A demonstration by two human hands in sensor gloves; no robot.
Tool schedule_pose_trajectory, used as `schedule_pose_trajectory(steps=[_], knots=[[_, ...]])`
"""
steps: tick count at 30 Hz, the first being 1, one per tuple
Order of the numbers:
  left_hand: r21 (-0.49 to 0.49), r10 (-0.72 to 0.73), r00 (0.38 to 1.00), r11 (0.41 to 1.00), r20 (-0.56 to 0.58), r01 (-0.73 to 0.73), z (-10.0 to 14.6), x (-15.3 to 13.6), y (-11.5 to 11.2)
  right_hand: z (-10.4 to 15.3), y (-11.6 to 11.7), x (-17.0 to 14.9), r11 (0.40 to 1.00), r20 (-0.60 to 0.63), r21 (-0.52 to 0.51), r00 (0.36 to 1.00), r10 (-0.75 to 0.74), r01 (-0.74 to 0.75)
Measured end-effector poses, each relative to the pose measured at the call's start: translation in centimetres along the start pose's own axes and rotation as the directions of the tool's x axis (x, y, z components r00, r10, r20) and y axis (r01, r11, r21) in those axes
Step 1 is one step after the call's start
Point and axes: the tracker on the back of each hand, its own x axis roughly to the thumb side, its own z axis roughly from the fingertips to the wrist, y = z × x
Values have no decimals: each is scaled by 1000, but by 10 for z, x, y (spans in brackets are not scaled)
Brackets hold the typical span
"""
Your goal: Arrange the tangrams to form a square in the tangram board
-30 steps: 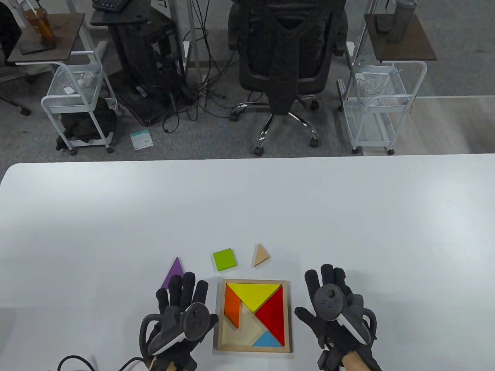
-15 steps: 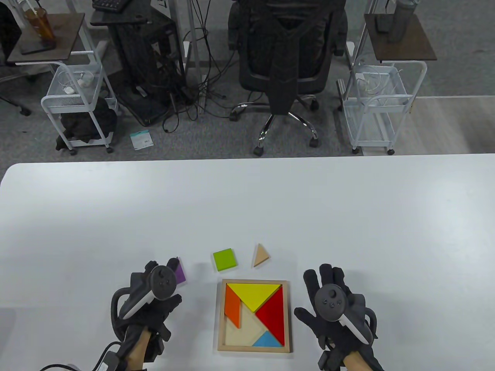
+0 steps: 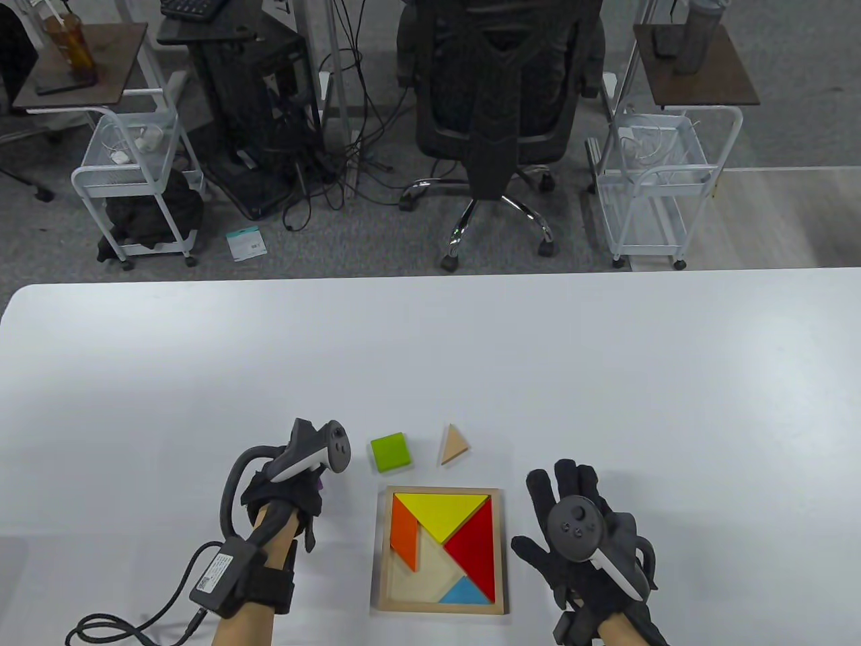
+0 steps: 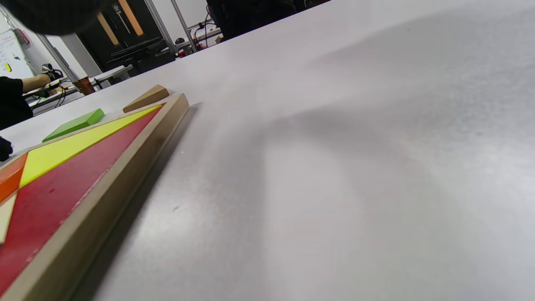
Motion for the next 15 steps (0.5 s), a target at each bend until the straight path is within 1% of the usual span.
schedule_pose_trajectory(steps=[9, 15], knots=[[17, 32, 999, 999, 24, -32, -1, -1, 1, 1, 0, 0, 1000, -2, -1, 1000, 5, -5], [76, -2, 998, 997, 61, -2, 1, 1, -1, 1, 0, 1, 1000, 3, -1, 1000, 7, -7]])
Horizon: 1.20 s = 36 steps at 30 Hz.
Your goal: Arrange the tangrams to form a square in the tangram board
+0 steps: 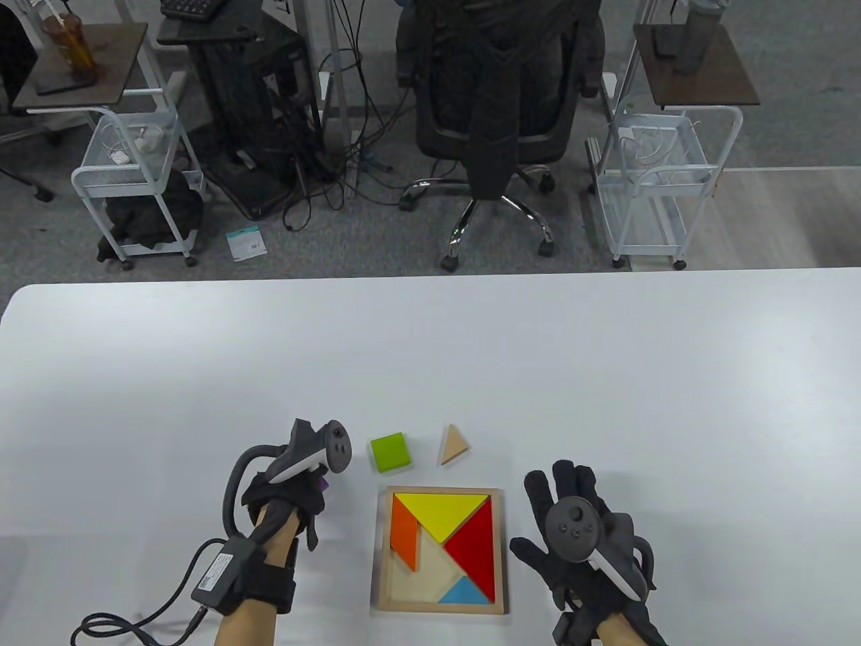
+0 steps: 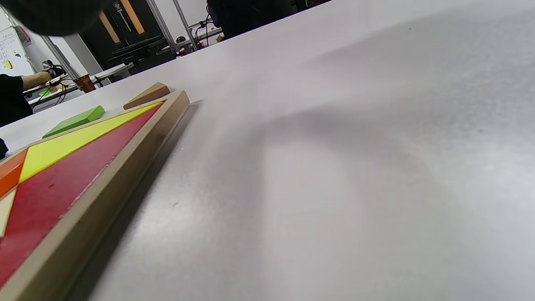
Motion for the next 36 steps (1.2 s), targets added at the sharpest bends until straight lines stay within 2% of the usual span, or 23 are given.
schedule_pose_trajectory(steps=[2, 4, 8, 11, 14, 16, 20, 22, 24, 26, 31, 36], knots=[[19, 24, 999, 1000, 39, -25, 8, 2, -2, 0, 0, 0, 1000, 2, 2, 1000, -2, 2], [98, 53, 993, 993, 106, -63, 24, 8, -2, 0, 0, 0, 1000, 5, 2, 1000, -6, 6], [243, 34, 963, 965, 267, -101, 70, 31, -8, 0, 0, 1, 1000, 12, 3, 1000, -5, 5], [278, -20, 916, 955, 402, -101, 93, 54, -22, 0, 2, 1, 1000, 13, 8, 1000, 3, -3], [298, -93, 849, 951, 520, -79, 102, 79, -42, -2, 5, 0, 999, 16, 30, 999, -27, 27], [319, -159, 823, 947, 546, -28, 105, 92, -50, -3, 7, -1, 999, 6, 38, 1000, -27, 27], [389, -240, 803, 921, 546, 10, 117, 101, -47, -2, 8, 4, 997, 47, 40, 997, -66, 65], [428, -258, 775, 904, 576, -17, 126, 105, -47, 1, 8, 13, 989, 130, 41, 981, -146, 142], [469, -303, 742, 883, 598, -17, 137, 112, -50, 5, 9, 29, 962, 237, 68, 933, -271, 263], [509, -356, 711, 861, 607, -4, 146, 119, -51, 8, 11, 42, 935, 269, 104, 896, -354, 338], [564, -429, 641, 825, 637, -9, 161, 131, -58, 3, 24, 53, 876, 248, 280, 852, -461, 393], [597, -472, 628, 802, 619, 13, 164, 136, -61, -3, 31, 53, 852, 211, 366, 859, -467, 374]])
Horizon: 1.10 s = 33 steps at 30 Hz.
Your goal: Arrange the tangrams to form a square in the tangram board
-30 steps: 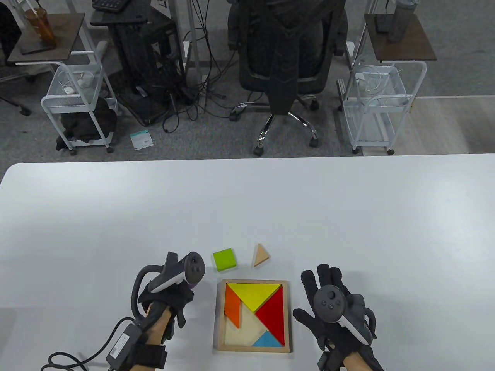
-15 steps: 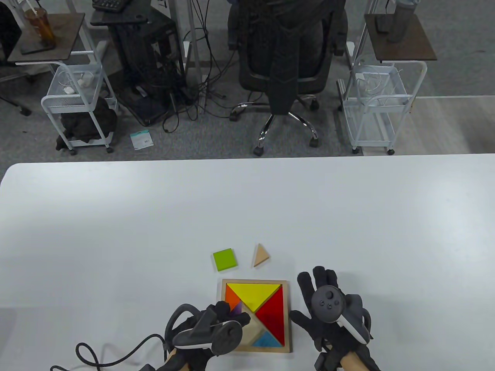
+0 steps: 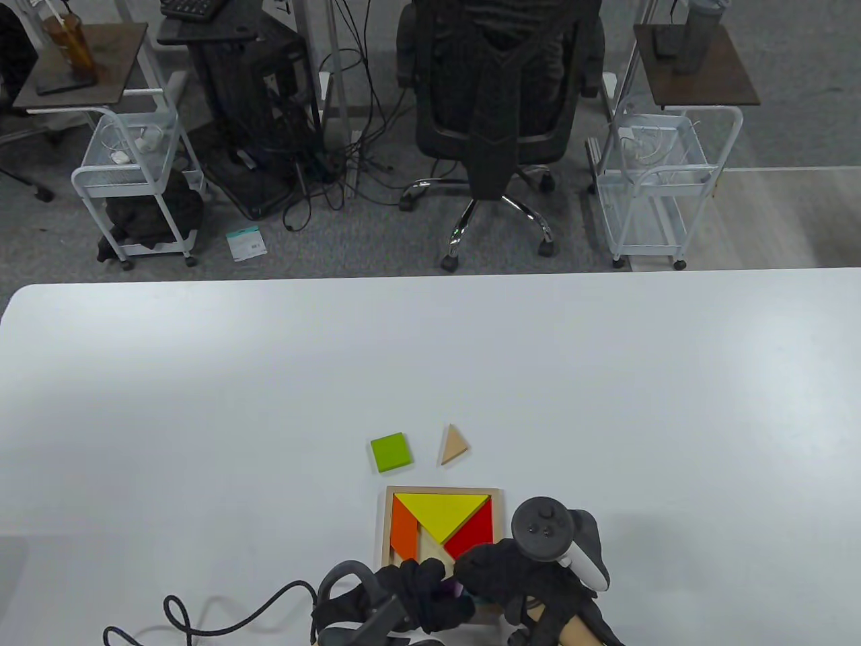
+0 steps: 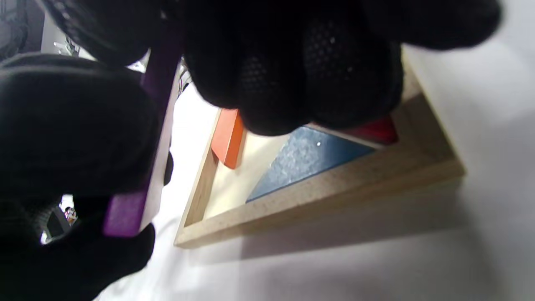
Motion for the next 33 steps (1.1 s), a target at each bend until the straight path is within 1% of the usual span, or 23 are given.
schedule_pose_trajectory(steps=[3, 4, 5, 7, 8, 10, 11, 12, 13, 14, 15, 16, 17, 18, 19, 21, 22, 23, 24, 26, 30, 32, 33], knots=[[35, -6, 1000, 999, -25, 7, 2, -1, 1, -2, -3, -1, 997, -30, 25, 997, -65, 66], [59, -7, 999, 998, -45, 10, 3, -2, 1, -1, -4, -2, 995, -38, 20, 995, -95, 96], [99, -7, 996, 995, -84, 15, 4, -5, 1, -1, -7, -3, 991, -38, -9, 990, -134, 134], [242, 59, 986, 970, -154, -20, 13, -15, 5, 3, -13, -6, 977, -46, -71, 978, -204, 200], [360, 155, 967, 930, -200, -75, 21, -25, 8, 6, -18, -8, 961, -44, -111, 965, -259, 253], [518, 330, 909, 840, -254, -161, 32, -40, 13, 12, -23, -10, 918, -29, -183, 931, -364, 353], [602, 463, 844, 766, -271, -226, 40, -50, 14, 15, -25, -11, 886, -18, -211, 905, -425, 412], [634, 535, 800, 724, -271, -270, 42, -55, 13, 18, -25, -11, 863, -8, -226, 886, -464, 451], [669, 648, 716, 656, -260, -351, 45, -61, 10, 21, -25, -10, 826, 8, -248, 854, -521, 506], [687, 763, 602, 569, -235, -452, 47, -66, 4, 23, -23, -9, 793, 26, -259, 825, -564, 551], [688, 816, 541, 513, -205, -513, 46, -68, 0, 24, -22, -8, 779, 35, -261, 812, -583, 571], [678, 892, 423, 411, -160, -610, 44, -70, -8, 25, -20, -6, 765, 42, -263, 799, -600, 589], [661, 929, 344, 345, -139, -666, 41, -70, -12, 26, -18, -4, 759, 49, -265, 794, -606, 595], [624, 965, 242, 250, -100, -740, 37, -69, -18, 26, -15, -2, 752, 55, -271, 790, -611, 600], [596, 983, 165, 177, -75, -783, 34, -69, -23, 26, -13, 0, 752, 56, -268, 789, -611, 602], [573, 999, 41, 51, -30, -818, 29, -66, -30, 26, -9, 3, 755, 63, -256, 790, -610, 603], [565, 1000, 11, 18, -17, -825, 27, -67, -31, 26, -7, 4, 757, 66, -250, 791, -608, 603], [562, 1000, -2, 5, -11, -827, 27, -67, -31, 26, -6, 5, 759, 69, -252, 793, -605, 601], [566, 1000, 7, 12, -10, -824, 27, -68, -31, 26, -5, 6, 770, 64, -258, 805, -589, 584], [598, 999, 48, 50, -19, -800, 31, -71, -28, 26, -4, 7, 786, 62, -256, 821, -567, 562], [598, 998, 53, 69, -44, -799, 39, -79, -25, 24, 0, 14, 834, 60, -228, 862, -503, 502], [586, 993, 84, 117, -83, -802, 42, -84, -24, 22, 2, 18, 868, 54, -215, 893, -446, 447], [565, 987, 118, 159, -108, -810, 44, -87, -23, 22, 4, 20, 888, 51, -205, 911, -410, 412]])
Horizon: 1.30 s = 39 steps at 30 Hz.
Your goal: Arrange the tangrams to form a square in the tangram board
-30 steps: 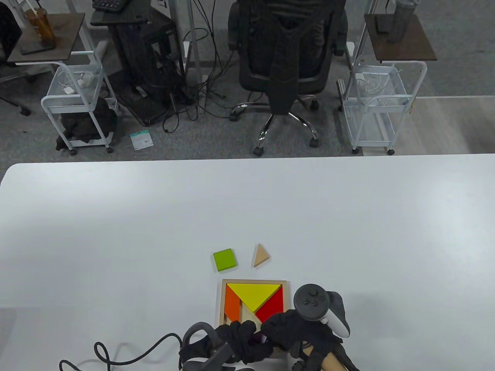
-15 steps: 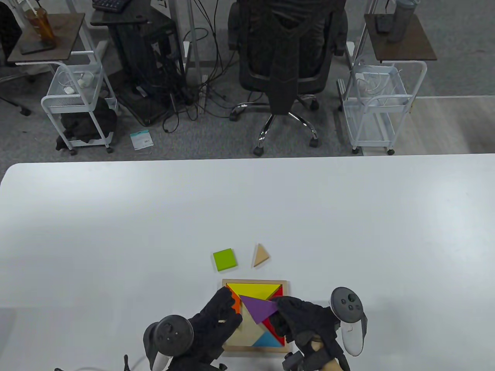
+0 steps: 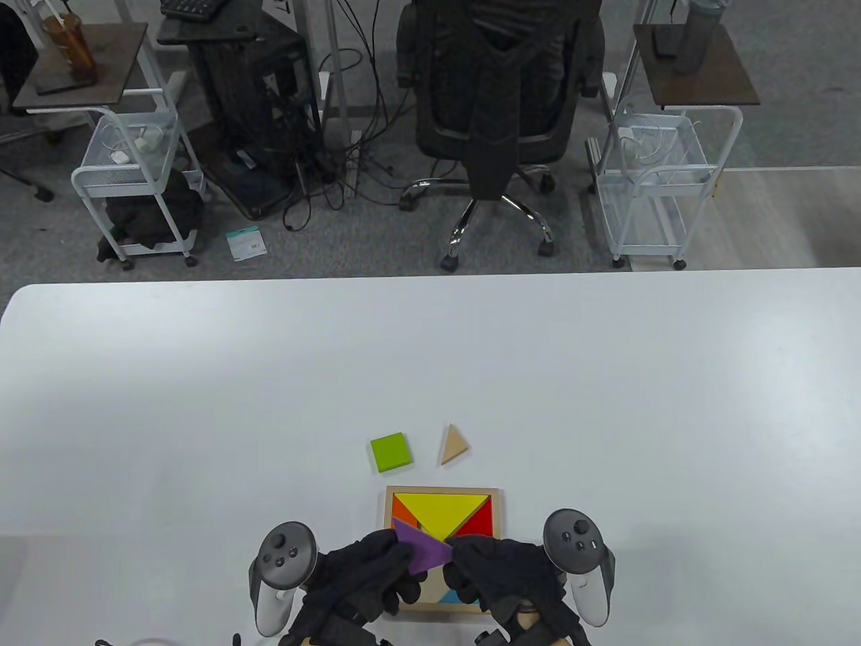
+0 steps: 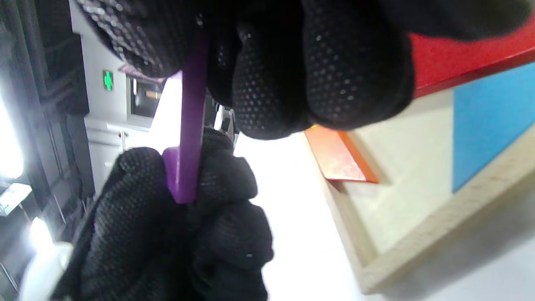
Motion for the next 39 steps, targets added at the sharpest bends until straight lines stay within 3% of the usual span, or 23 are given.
schedule_pose_trajectory(steps=[12, 16, 19, 21, 23, 24, 29, 35, 39], knots=[[-95, -178, 983, 980, -46, 173, 1, 2, 16, -8, 21, 6, 973, 23, 141, 983, 181, -182], [104, -333, 942, 936, -48, 336, 8, 5, 31, -10, 20, 8, 953, -49, 99, 955, 292, -286], [255, -568, 821, 787, -57, 562, 14, 4, 44, -14, 27, 8, 900, -91, 116, 897, 432, -421], [325, -713, 692, 631, -113, 704, 17, 3, 51, -16, 35, 10, 860, -99, 132, 856, 507, -493], [299, -796, 582, 522, -166, 799, 17, 1, 56, -18, 44, 12, 834, -93, 155, 833, 545, -529], [262, -810, 554, 501, -191, 825, 15, -1, 59, -19, 49, 13, 820, -94, 164, 819, 567, -549], [110, -742, 603, 600, -293, 792, 5, -27, 64, -22, 57, 14, 782, -109, 200, 780, 616, -590], [72, -753, 576, 587, -317, 807, 1, -31, 65, -24, 62, 14, 744, -133, 226, 736, 663, -629], [65, -727, 586, 606, -359, 792, 0, -32, 64, -24, 67, 18, 681, -126, 226, 672, 730, -697]])
